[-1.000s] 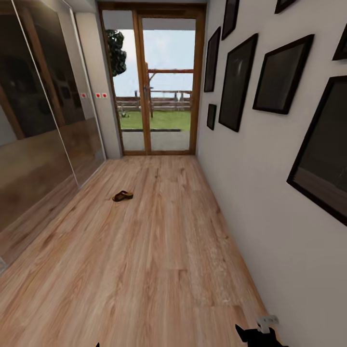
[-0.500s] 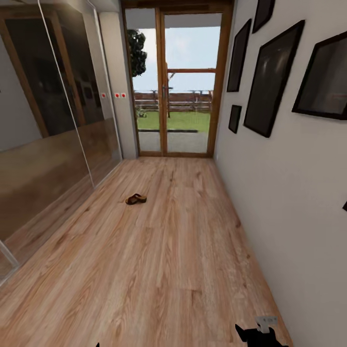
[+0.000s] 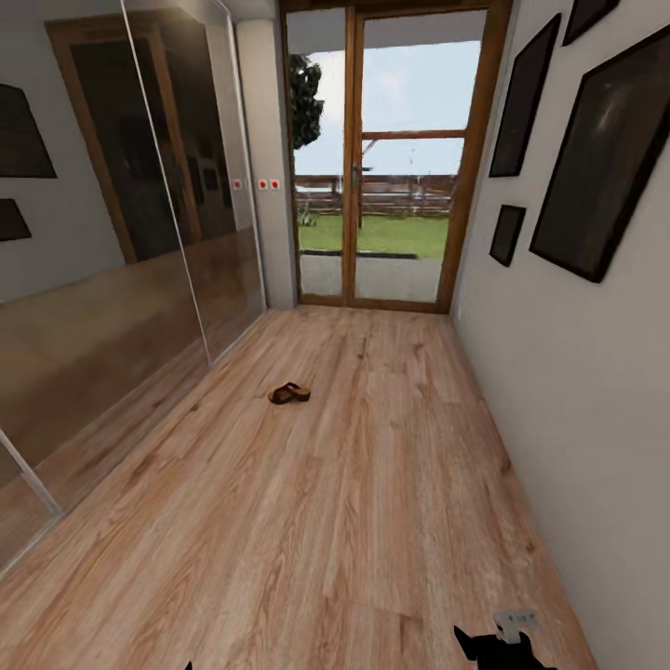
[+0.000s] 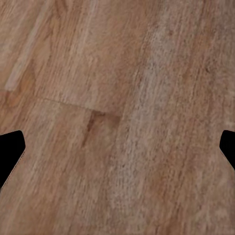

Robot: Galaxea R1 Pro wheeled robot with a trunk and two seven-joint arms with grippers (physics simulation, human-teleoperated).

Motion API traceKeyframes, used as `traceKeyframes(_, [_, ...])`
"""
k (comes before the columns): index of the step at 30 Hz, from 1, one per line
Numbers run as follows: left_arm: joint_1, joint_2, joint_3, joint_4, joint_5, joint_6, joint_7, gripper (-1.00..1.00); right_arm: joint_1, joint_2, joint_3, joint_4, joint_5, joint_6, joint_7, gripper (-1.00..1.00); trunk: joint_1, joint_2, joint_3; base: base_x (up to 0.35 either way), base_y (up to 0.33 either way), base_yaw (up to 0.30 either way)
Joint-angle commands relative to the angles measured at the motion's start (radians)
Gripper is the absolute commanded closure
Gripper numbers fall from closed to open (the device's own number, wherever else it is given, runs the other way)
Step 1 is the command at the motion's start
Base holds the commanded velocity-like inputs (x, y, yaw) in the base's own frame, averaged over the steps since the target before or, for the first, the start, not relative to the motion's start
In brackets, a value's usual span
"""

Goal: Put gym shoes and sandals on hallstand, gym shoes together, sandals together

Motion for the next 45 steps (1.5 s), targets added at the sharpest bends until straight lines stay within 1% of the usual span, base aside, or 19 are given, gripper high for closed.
traceKeyframes(1, [-0.001, 0.0, 0.005, 0.001, 0.005, 0.0, -0.01, -1.0, -0.001, 0.0, -0.002, 0.001, -0.008, -0.001, 0.008, -1.0, 0.0, 0.0, -0.001, 0.338, 0.0, 0.025])
traceKeyframes(14, [-0.001, 0.0, 0.005, 0.001, 0.005, 0.0, -0.01, -1.0, -0.001, 0.0, -0.002, 0.002, -0.007, -0.001, 0.008, -1.0, 0.0, 0.0, -0.001, 0.338, 0.0, 0.006])
traceKeyframes(30, [-0.001, 0.0, 0.005, 0.001, 0.005, 0.0, -0.01, -1.0, -0.001, 0.001, -0.002, 0.002, -0.007, -0.001, 0.008, -1.0, 0.0, 0.0, -0.001, 0.338, -0.008, 0.242])
traceKeyframes(45, [-0.001, 0.0, 0.005, 0.001, 0.005, 0.0, -0.01, -1.0, -0.001, -0.001, -0.002, 0.002, -0.007, -0.001, 0.008, -1.0, 0.0, 0.0, -0.001, 0.338, -0.069, 0.025])
